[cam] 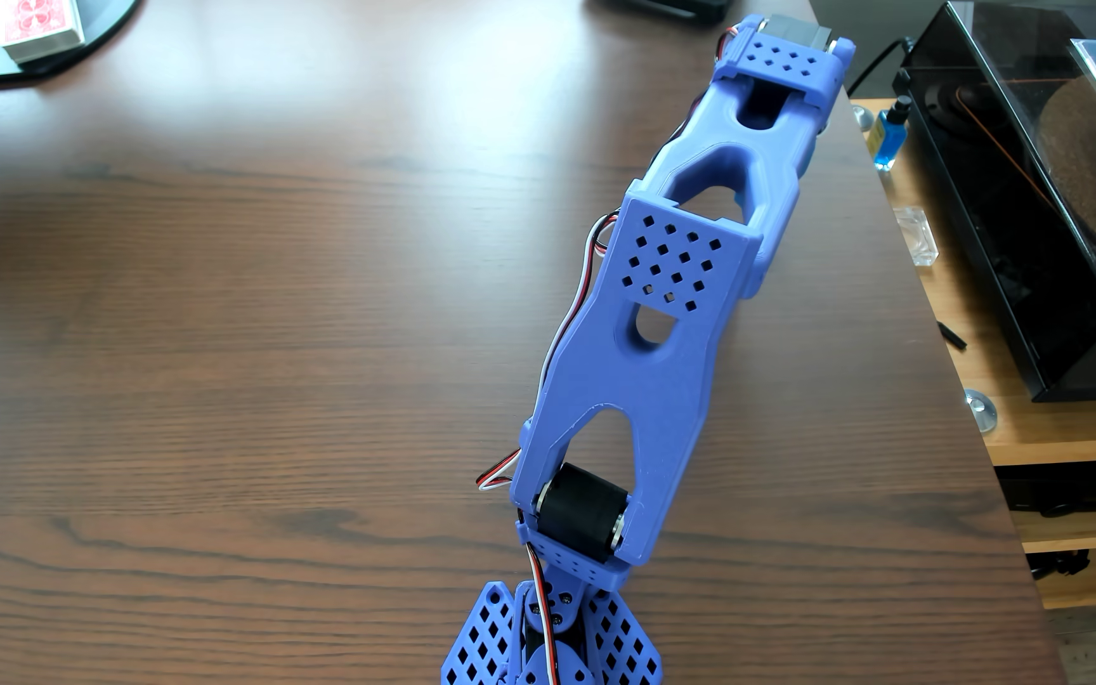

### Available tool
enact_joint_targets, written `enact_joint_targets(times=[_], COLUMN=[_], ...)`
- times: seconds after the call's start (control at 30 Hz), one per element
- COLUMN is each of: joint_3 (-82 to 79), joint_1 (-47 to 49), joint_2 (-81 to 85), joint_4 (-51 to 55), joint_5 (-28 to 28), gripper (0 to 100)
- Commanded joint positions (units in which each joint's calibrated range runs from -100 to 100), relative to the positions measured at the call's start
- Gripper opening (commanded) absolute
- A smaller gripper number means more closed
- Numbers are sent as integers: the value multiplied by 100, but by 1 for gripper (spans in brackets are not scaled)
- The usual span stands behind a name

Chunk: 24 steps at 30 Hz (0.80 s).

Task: Grab the blue dice

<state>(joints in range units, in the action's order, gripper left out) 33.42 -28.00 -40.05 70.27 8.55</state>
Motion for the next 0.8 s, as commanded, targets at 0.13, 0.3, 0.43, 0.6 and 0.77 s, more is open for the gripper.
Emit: enact_joint_targets(times=[0.13,0.3,0.43,0.6,0.77], joint_3=[509,491,428,419,428], joint_1=[-64,-220,-343,-425,-302], joint_2=[259,259,250,250,259], joint_4=[23,31,40,40,348], joint_5=[181,297,428,460,523], gripper=[12,12,12,12,12])
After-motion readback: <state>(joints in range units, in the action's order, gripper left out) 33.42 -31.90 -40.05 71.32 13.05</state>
